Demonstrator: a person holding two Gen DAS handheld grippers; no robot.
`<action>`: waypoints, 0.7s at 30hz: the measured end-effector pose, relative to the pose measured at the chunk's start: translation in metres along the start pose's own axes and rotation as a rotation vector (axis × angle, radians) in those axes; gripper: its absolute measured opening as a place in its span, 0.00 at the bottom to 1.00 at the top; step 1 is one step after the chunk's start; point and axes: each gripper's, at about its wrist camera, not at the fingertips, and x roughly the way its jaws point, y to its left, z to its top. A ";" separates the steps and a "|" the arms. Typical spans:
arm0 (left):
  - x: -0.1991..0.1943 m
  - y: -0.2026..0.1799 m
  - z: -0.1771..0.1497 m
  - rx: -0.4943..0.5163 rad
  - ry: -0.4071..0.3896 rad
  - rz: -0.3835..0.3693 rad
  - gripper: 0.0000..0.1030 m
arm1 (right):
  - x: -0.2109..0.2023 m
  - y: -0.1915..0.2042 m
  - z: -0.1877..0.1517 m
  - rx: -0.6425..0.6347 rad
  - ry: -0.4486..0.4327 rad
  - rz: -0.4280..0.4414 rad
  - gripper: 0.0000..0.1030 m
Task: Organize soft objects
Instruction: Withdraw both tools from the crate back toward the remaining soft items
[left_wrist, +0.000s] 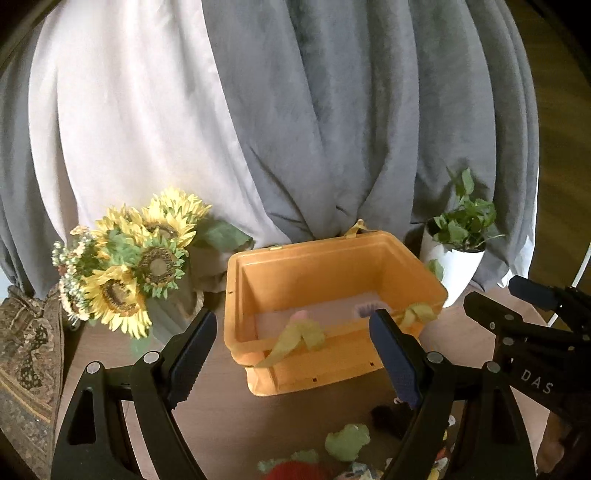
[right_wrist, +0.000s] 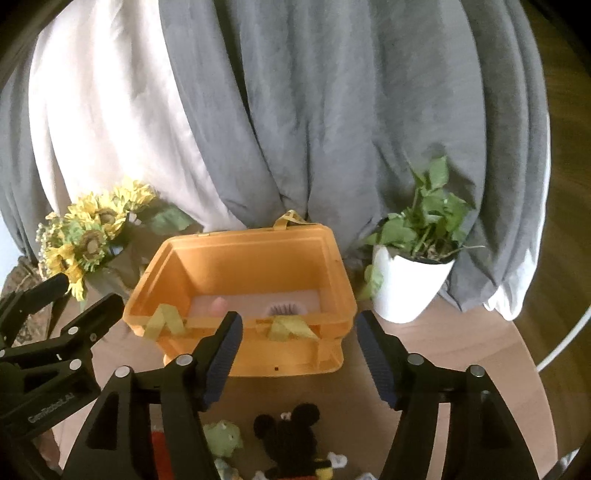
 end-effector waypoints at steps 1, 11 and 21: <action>-0.005 -0.002 -0.002 -0.002 -0.003 0.001 0.82 | -0.004 -0.001 -0.003 -0.002 -0.002 -0.001 0.65; -0.042 -0.023 -0.026 -0.028 -0.012 0.052 0.82 | -0.033 -0.016 -0.023 -0.043 -0.023 0.022 0.71; -0.072 -0.057 -0.054 -0.058 -0.011 0.114 0.82 | -0.047 -0.042 -0.050 -0.073 0.003 0.079 0.75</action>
